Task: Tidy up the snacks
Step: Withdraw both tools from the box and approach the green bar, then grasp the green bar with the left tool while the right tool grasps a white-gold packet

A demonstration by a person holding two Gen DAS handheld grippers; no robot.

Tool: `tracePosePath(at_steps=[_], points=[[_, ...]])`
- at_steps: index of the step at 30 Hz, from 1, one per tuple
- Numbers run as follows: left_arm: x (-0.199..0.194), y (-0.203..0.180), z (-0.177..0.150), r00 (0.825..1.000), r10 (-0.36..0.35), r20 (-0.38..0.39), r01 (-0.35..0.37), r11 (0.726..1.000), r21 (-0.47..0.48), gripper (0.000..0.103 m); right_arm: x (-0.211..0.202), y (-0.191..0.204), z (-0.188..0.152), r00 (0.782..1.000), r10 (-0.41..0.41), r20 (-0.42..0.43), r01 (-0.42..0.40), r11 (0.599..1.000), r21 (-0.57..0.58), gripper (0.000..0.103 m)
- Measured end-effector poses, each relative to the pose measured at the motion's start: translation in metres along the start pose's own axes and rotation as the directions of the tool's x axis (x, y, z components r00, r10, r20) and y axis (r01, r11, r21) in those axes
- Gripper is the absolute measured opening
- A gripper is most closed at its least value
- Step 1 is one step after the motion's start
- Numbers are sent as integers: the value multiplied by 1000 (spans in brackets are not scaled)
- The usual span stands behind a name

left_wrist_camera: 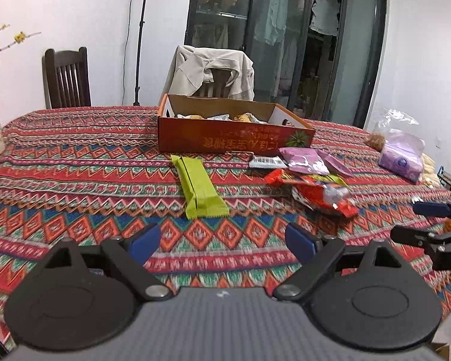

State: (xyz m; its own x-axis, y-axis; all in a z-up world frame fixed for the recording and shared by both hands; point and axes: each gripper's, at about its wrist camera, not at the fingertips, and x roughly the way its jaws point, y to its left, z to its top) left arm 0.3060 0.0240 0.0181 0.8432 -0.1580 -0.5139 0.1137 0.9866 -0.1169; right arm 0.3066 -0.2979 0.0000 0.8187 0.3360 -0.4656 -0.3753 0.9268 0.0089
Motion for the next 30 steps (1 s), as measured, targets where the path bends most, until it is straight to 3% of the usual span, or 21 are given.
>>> tracePosePath(at_steps=[7, 12, 18, 21, 22, 25, 28, 30], points=[[68, 15, 32, 999, -18, -51, 15, 999, -50, 89, 47, -9, 27, 1000, -5, -6, 5, 1000, -10, 89], [119, 15, 50, 995, -11, -94, 11, 1000, -4, 83, 91, -16, 58, 1000, -2, 13, 3, 1000, -26, 88], [167, 20, 62, 991, 9, -134, -3, 999, 44, 75, 157, -13, 95, 994, 108, -37, -108, 994, -11, 87], [179, 25, 62, 989, -3, -151, 9, 999, 41, 65, 196, -13, 105, 982, 156, -103, -152, 987, 48, 81], [181, 26, 61, 989, -5, -151, 13, 999, 46, 57, 207, -12, 106, 978, 169, -122, -163, 985, 59, 81], [181, 31, 58, 991, -3, -136, 10, 999, 54, 45, 235, -6, 112, 972, 169, -165, -161, 985, 57, 81], [177, 42, 58, 991, -24, -129, 29, 999, 45, 39, 255, 1, 119, 968, 142, -204, -142, 990, 18, 82], [173, 48, 58, 993, -9, -118, 13, 999, 38, 38, 271, 5, 122, 955, 148, -256, -151, 988, 8, 82]])
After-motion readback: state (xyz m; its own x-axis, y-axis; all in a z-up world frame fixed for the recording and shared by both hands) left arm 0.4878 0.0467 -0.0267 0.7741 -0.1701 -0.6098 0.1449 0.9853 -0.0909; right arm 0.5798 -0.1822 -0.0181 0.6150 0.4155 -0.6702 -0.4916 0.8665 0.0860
